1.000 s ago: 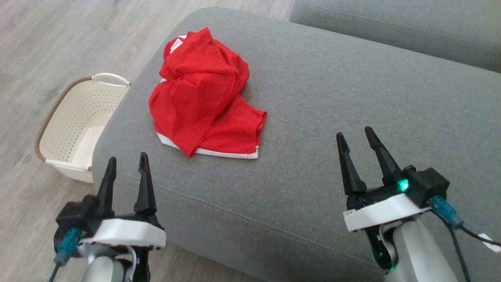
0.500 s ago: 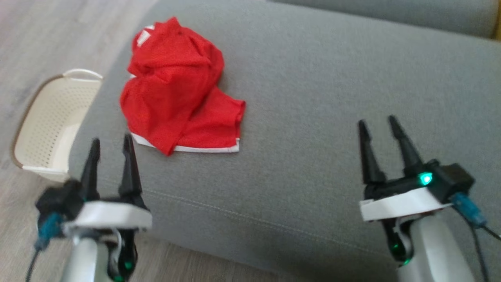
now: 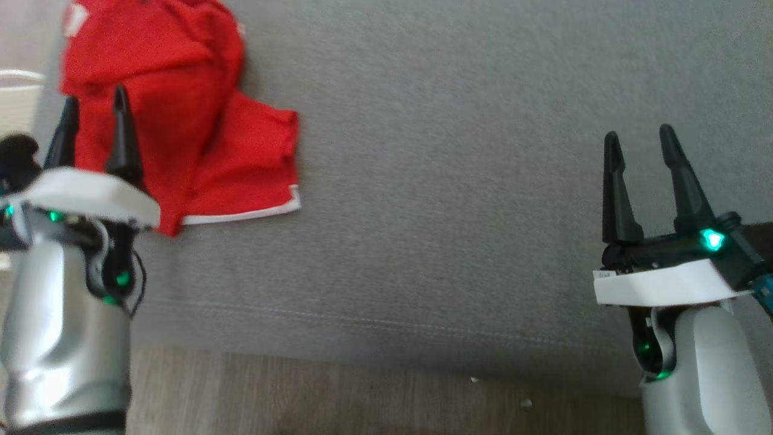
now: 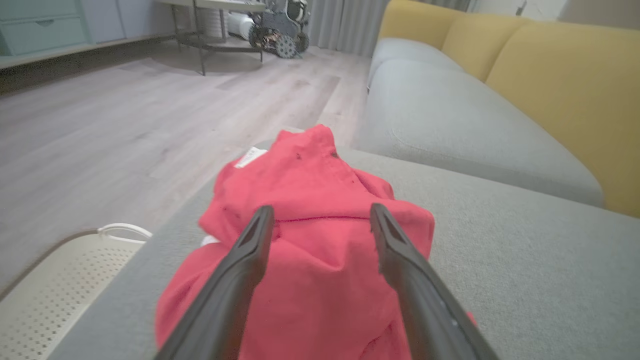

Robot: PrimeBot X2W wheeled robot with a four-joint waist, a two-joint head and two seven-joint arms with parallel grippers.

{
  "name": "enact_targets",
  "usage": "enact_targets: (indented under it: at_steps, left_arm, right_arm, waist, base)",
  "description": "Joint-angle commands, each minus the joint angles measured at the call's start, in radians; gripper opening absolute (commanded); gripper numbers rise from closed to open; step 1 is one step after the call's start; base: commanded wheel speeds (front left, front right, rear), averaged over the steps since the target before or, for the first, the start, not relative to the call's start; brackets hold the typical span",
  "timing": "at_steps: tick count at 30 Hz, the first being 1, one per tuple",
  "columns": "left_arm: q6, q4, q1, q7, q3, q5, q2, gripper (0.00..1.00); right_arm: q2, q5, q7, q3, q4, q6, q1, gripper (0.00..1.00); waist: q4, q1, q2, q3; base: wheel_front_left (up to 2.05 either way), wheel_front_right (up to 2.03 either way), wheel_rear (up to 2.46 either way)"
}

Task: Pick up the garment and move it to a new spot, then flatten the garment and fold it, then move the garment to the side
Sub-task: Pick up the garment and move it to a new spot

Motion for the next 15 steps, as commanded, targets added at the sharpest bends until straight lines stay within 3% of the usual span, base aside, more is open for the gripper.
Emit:
enact_targets:
  at_steps: [1,5,14,15]
  left_arm:
    - [-0.008,0.012,-0.067,0.027,0.033,-0.015,0.053,1.00]
    - [-0.012,0.079,-0.147,0.047,0.027,-0.009,0.088,1.00]
    - [0.033,0.257,-0.262,0.063,0.015,0.032,0.146,1.00]
    - [0.035,0.275,-0.269,0.061,0.015,0.032,0.148,0.16]
  right_arm:
    - [0.002,-0.012,0.003,0.022,-0.047,0.007,-0.027,1.00]
    - [0.002,-0.019,0.001,0.024,-0.061,0.007,-0.038,1.00]
    - [0.002,-0.010,-0.009,0.025,-0.062,0.007,-0.059,1.00]
    - [0.002,-0.009,-0.011,0.025,-0.060,0.007,-0.061,1.00]
  waist:
    - [-0.061,-0.0001,0.0000,0.067]
    - [-0.086,-0.0001,0.0000,0.100]
    - [-0.120,-0.0001,0.0000,0.132]
    - [-0.121,-0.0001,0.0000,0.132]
  base:
    - [0.00,0.00,0.00]
    - [0.00,0.00,0.00]
    - [0.00,0.00,0.00]
    - [0.00,0.00,0.00]
